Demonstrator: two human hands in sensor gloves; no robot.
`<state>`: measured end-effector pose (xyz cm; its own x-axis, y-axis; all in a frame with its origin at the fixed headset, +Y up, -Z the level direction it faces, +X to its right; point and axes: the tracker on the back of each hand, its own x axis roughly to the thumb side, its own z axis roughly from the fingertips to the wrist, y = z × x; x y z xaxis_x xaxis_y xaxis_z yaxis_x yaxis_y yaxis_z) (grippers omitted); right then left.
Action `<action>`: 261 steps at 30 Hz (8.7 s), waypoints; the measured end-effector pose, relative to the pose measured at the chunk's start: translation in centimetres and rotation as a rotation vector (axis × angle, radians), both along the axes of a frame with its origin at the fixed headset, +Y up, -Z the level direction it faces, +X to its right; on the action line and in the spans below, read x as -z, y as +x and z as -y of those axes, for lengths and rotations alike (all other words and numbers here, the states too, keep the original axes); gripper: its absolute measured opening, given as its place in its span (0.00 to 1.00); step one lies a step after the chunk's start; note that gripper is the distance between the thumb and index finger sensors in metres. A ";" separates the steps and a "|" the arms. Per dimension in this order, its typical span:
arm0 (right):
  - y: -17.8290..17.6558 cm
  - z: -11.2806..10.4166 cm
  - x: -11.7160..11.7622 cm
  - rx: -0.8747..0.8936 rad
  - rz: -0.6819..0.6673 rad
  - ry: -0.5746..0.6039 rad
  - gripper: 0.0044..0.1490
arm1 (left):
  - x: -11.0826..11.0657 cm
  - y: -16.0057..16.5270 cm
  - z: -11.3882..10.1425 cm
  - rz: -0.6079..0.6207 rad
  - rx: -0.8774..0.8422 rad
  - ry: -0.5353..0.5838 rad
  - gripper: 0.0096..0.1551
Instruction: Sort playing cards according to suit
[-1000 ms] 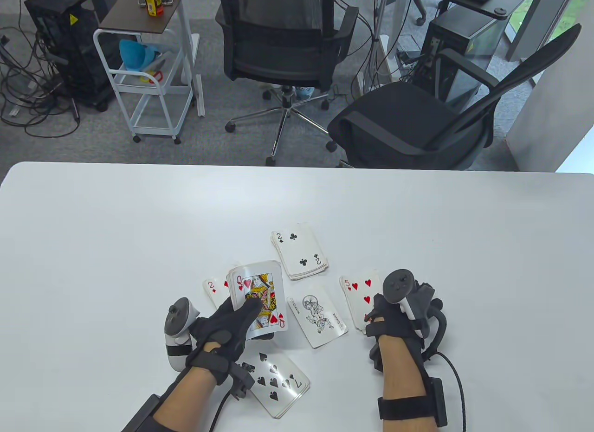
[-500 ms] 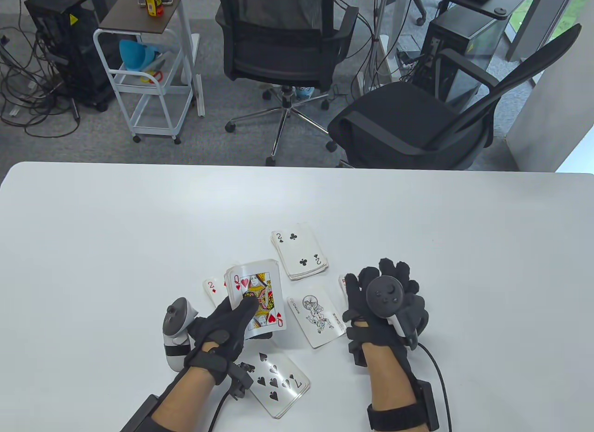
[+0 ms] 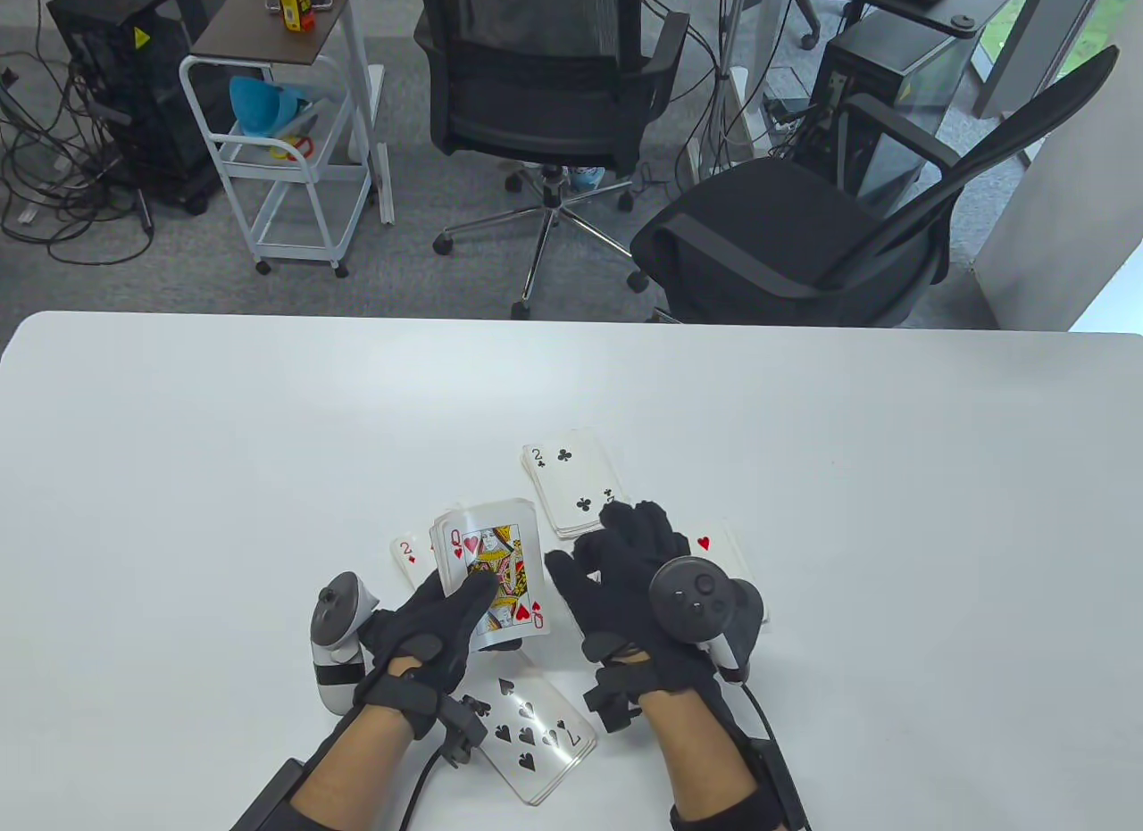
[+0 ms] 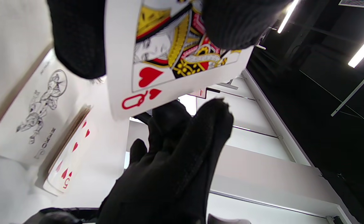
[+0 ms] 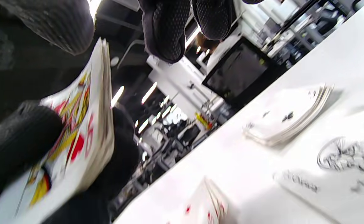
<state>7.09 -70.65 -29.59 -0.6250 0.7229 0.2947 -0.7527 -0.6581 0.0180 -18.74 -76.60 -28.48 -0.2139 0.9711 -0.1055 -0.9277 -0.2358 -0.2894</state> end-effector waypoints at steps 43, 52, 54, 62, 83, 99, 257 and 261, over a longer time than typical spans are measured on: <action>-0.9 -0.3 -0.9 0.111 0.076 0.169 0.25 | -0.4 0.3 -0.3 -0.052 -0.076 0.060 0.31; -0.8 -1.0 -0.9 0.073 0.058 0.192 0.25 | -0.4 0.1 -0.3 -0.070 -0.061 0.041 0.30; -0.4 -1.0 -0.8 0.078 0.065 0.189 0.23 | -0.4 0.1 -0.3 -0.068 -0.050 0.038 0.30; 5.7 -2.2 0.2 0.179 0.250 0.186 0.24 | -0.5 0.2 -0.4 -0.065 -0.040 0.023 0.29; 12.5 3.8 3.6 -0.360 0.499 -0.460 0.25 | -0.4 0.2 -0.3 -0.060 -0.051 0.010 0.29; 11.8 2.5 3.0 -0.432 0.602 -0.269 0.34 | -0.4 0.3 -0.3 -0.043 -0.062 0.002 0.30; -2.9 -0.5 -1.6 -0.081 -0.057 0.096 0.41 | -0.2 0.2 0.0 -0.038 -0.050 0.008 0.29; -3.4 -0.6 -2.0 -0.081 -0.021 0.164 0.39 | -0.2 0.0 -0.2 -0.036 -0.062 0.016 0.29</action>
